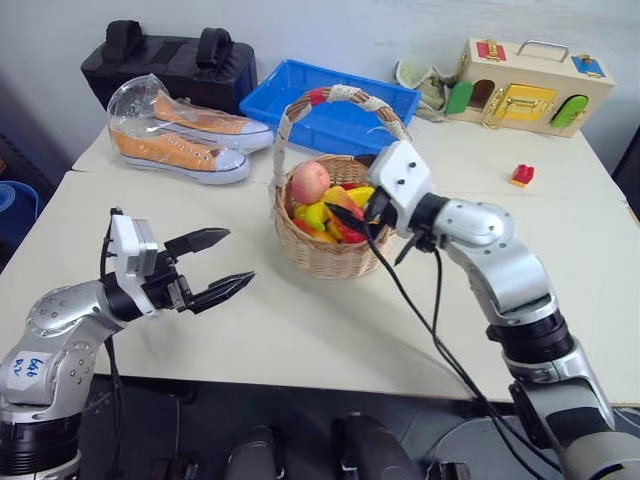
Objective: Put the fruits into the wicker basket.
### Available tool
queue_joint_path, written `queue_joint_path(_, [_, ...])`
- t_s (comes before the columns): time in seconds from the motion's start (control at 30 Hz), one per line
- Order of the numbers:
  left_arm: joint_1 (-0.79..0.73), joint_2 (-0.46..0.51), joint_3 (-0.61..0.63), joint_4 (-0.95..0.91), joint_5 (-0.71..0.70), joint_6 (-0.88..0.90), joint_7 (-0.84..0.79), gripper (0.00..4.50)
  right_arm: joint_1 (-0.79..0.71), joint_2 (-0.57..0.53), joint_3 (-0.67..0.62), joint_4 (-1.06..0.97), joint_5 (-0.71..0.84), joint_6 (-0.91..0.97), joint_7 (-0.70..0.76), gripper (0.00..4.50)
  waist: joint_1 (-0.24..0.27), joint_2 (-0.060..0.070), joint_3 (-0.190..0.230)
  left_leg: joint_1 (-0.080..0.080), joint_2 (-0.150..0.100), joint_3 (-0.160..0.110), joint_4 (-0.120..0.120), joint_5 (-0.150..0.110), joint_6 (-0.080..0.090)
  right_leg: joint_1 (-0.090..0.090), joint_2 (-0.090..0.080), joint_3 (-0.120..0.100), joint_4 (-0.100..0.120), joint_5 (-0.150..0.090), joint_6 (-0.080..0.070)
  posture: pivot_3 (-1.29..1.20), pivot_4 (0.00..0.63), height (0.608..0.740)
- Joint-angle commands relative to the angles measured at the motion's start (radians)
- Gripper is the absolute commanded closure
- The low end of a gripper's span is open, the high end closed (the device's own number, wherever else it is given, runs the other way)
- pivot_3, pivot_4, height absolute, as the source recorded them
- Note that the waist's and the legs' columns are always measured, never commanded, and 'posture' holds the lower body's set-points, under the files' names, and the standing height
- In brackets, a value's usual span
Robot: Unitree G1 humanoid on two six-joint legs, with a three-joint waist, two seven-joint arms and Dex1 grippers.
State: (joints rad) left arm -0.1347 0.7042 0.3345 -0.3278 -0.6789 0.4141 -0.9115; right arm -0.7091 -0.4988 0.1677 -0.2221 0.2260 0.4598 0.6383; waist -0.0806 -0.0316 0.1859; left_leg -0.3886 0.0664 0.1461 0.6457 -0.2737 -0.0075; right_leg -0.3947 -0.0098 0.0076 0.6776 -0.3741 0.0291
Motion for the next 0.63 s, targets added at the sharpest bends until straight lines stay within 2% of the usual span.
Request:
queue_joint_path(0.03, [0.031,0.051,0.031,0.015,0.103,-0.127,-0.036,0.00,0.141,-0.063,-0.141,-0.159,0.210,-0.084,0.215,0.05,0.003,0.000,0.000,0.000,0.000,0.000,-0.001,0.000,0.000,0.000,0.000,0.000,-0.001,0.000,0.000,0.00,0.150,0.740])
queue_joint_path(0.1, [0.058,0.083,0.036,0.042,0.152,-0.191,-0.073,0.00,0.248,-0.138,-0.196,-0.162,0.225,-0.141,0.310,0.05,0.006,0.000,0.000,0.000,0.000,-0.001,-0.003,-0.002,0.000,0.000,0.000,-0.001,-0.002,0.000,0.000,0.00,0.150,0.740])
queue_joint_path(0.17, [0.094,0.108,0.060,0.068,0.166,-0.197,-0.084,0.00,0.374,-0.187,-0.280,-0.132,0.313,-0.205,0.461,0.05,0.011,0.000,0.000,0.000,0.000,0.000,-0.003,-0.003,0.001,0.001,0.000,-0.001,-0.006,0.000,0.000,0.00,0.150,0.740])
queue_joint_path(0.27, [0.160,0.128,0.082,0.089,0.176,-0.222,-0.118,0.00,0.456,-0.169,-0.357,-0.042,0.327,-0.407,0.560,0.05,0.008,0.000,0.000,0.000,0.000,0.001,-0.003,-0.004,0.003,0.004,0.000,0.000,-0.011,0.000,0.000,0.00,0.150,0.740])
queue_joint_path(0.37, [0.291,0.133,0.128,0.151,0.231,-0.292,-0.152,0.00,0.529,-0.224,-0.407,0.127,0.322,-0.496,0.700,0.05,-0.004,0.000,0.000,0.001,0.000,0.001,-0.002,-0.005,0.005,0.004,0.000,0.000,-0.009,0.000,0.001,0.00,0.150,0.740])
queue_joint_path(0.47, [0.343,0.121,0.146,0.196,0.257,-0.346,-0.143,0.00,0.553,-0.246,-0.435,0.247,0.309,-0.559,0.740,0.05,0.000,0.000,0.000,0.005,0.000,0.001,-0.002,-0.006,0.007,0.007,0.000,0.000,-0.009,0.000,0.001,0.00,0.150,0.740])
queue_joint_path(0.63, [0.362,0.096,0.157,0.184,0.246,-0.347,-0.104,0.00,0.574,-0.256,-0.433,0.331,0.274,-0.654,0.783,0.05,0.002,0.000,0.001,0.006,0.000,0.000,-0.001,-0.005,0.008,0.007,-0.001,0.000,-0.005,0.002,-0.002,0.00,0.150,0.740])
